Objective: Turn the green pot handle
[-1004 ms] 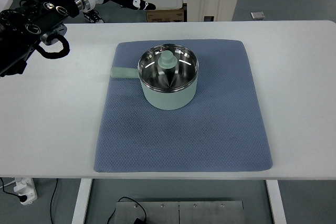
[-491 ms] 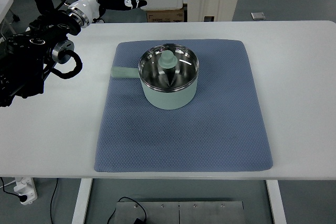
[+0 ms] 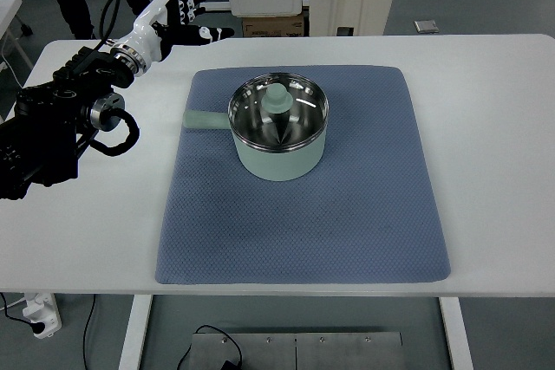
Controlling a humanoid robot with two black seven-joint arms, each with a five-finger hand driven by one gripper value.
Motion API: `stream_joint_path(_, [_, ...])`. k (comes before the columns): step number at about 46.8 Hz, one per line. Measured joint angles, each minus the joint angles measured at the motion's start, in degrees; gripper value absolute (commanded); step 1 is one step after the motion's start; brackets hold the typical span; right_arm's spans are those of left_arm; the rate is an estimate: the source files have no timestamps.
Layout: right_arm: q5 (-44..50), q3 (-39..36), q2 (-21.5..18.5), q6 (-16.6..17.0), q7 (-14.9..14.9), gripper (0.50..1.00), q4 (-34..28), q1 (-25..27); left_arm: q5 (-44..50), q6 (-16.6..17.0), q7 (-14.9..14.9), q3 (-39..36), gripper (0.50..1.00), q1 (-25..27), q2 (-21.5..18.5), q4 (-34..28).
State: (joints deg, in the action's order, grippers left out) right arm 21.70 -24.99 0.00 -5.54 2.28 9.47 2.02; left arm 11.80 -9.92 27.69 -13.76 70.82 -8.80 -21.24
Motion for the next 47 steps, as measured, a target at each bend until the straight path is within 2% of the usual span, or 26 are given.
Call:
stream_joint_path(12, [0.00, 0.00, 0.00, 0.00, 0.00, 1.000, -0.01, -0.01, -7.00, -0.17, -0.87, -0.04, 1.000, -0.74, 0.63, -0.11])
stream_joint_path(23, [-0.01, 0.00, 0.00, 0.00, 0.00, 1.000, -0.02, 0.00, -7.71, -0.45, -2.18, 0.29, 1.000, -3.16, 0.53, -0.13])
stream_joint_path(35, [-0.01, 0.02, 0.00, 0.00, 0.00, 1.000, 0.02, -0.01, -6.63, -3.84, -2.46, 0.99, 1.000, -3.59, 0.12, -0.12])
stream_joint_path(41, [0.00, 0.01, 0.00, 0.00, 0.00, 1.000, 0.01, -0.01, -6.33, -4.50, -2.47, 1.49, 1.000, -3.67, -0.24, -0.05])
stream_joint_path(47, [0.00, -0.01, 0.00, 0.00, 0.00, 1.000, -0.01, 0.00, -5.62, -6.35, -2.47, 5.14, 1.000, -4.04, -1.53, -0.03])
